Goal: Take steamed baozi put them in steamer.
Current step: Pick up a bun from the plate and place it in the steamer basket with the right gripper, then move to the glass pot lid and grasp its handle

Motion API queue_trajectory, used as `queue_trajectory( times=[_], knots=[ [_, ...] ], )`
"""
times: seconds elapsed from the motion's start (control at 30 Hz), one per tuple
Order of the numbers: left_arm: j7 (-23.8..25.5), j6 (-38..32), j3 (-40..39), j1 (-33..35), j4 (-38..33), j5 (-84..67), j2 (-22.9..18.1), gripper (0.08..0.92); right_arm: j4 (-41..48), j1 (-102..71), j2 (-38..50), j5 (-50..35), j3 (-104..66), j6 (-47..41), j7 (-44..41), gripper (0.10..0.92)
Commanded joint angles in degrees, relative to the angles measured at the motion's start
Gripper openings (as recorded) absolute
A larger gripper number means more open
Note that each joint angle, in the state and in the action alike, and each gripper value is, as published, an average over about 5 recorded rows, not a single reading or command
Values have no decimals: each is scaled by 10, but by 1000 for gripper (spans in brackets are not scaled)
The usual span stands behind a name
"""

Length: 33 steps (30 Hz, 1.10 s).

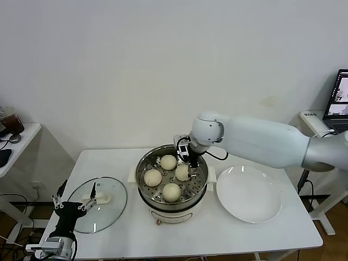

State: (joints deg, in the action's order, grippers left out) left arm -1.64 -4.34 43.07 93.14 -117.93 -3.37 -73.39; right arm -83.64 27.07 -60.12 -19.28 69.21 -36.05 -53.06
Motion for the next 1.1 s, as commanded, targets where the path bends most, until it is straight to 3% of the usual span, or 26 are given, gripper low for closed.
queue_trajectory(
  times=[0.03,0.27,0.53,0.73,0.97,1.1],
  knots=[
    [0,0,2,2,-2,-2,1,823,-109,-39,111,-47,-91,23,117,823],
    [-3,-2,-4,5,-3,-6,-1,823,-178,-239,226,-92,-249,99,320,823],
    [-17,15,-12,12,-11,-7,-8,823,-221,-610,284,-4,-580,242,441,823],
    [-31,58,-22,19,-33,18,-14,823,-214,-860,176,100,-816,387,450,823],
    [-40,63,-30,27,-36,97,-25,823,-200,-989,-38,235,-1012,534,420,823],
    [-45,47,-20,32,-15,150,-26,823,-213,-1043,-136,265,-1107,591,395,823]
  ],
)
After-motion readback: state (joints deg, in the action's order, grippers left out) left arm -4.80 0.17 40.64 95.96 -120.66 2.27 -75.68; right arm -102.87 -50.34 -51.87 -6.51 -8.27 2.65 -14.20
